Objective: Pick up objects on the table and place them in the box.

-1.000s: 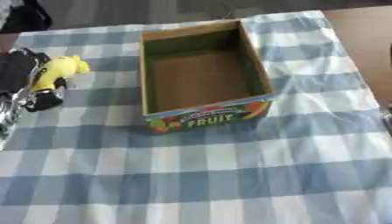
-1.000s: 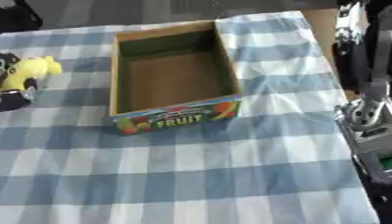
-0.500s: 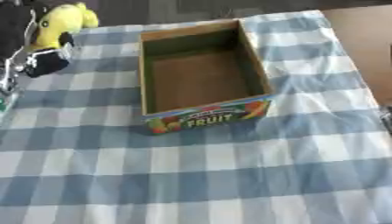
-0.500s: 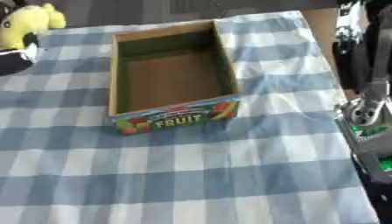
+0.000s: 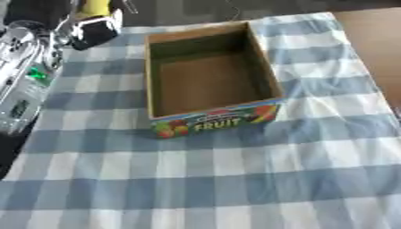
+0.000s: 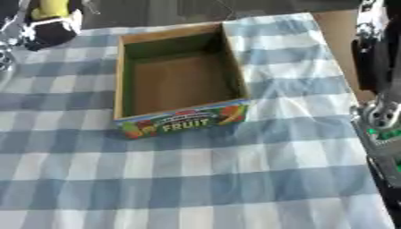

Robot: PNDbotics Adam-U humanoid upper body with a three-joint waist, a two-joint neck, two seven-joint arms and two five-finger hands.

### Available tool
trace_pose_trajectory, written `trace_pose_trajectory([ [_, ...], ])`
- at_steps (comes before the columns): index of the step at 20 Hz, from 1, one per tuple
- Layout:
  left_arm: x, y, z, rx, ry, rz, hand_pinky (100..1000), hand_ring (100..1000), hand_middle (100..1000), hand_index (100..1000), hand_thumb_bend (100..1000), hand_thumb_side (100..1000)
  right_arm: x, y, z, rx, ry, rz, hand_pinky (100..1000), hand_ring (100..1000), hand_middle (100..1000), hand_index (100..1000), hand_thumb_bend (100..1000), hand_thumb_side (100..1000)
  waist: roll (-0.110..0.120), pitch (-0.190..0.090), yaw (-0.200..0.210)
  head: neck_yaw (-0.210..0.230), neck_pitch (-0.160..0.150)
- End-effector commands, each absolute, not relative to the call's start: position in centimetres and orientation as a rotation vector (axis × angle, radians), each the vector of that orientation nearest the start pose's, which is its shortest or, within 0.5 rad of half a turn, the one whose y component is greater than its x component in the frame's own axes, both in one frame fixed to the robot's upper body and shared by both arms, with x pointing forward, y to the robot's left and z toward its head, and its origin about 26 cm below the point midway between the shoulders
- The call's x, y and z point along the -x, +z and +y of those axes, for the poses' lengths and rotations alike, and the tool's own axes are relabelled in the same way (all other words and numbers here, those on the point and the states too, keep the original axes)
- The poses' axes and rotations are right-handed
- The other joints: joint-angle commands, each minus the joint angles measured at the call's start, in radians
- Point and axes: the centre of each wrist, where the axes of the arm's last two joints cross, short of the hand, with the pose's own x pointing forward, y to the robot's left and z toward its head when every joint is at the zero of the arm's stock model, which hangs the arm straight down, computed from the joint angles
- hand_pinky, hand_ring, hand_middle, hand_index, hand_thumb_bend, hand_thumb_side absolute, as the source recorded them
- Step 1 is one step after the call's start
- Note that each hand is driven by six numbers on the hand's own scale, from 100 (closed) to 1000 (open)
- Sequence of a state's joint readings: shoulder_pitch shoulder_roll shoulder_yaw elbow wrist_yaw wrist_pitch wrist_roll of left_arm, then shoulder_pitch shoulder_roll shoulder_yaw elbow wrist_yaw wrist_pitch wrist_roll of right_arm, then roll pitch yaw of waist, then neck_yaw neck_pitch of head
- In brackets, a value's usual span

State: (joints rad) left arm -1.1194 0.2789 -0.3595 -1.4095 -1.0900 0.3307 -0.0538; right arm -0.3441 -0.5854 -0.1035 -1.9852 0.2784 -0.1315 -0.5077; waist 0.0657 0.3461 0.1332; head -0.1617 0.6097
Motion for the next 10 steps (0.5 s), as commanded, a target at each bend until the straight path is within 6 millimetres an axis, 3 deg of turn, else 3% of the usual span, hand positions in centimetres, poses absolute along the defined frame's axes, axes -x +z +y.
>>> trace_pose_trajectory([
  [1,-39.7,32.9,7.9,1.85,1.332,2.685,385,409,352,391,100,344,-29.5,26.2,-31.6,-1.217,-0.187,3.259,764,730,777,911,100,940,-0.005,-0.016,-0.002,0.008,-0.016],
  [10,-39.5,31.4,4.5,1.771,1.432,2.611,399,428,361,394,100,335,-29.6,26.4,-31.2,-1.191,-0.184,3.266,764,729,775,911,100,942,-0.004,-0.004,-0.011,0.02,-0.022],
])
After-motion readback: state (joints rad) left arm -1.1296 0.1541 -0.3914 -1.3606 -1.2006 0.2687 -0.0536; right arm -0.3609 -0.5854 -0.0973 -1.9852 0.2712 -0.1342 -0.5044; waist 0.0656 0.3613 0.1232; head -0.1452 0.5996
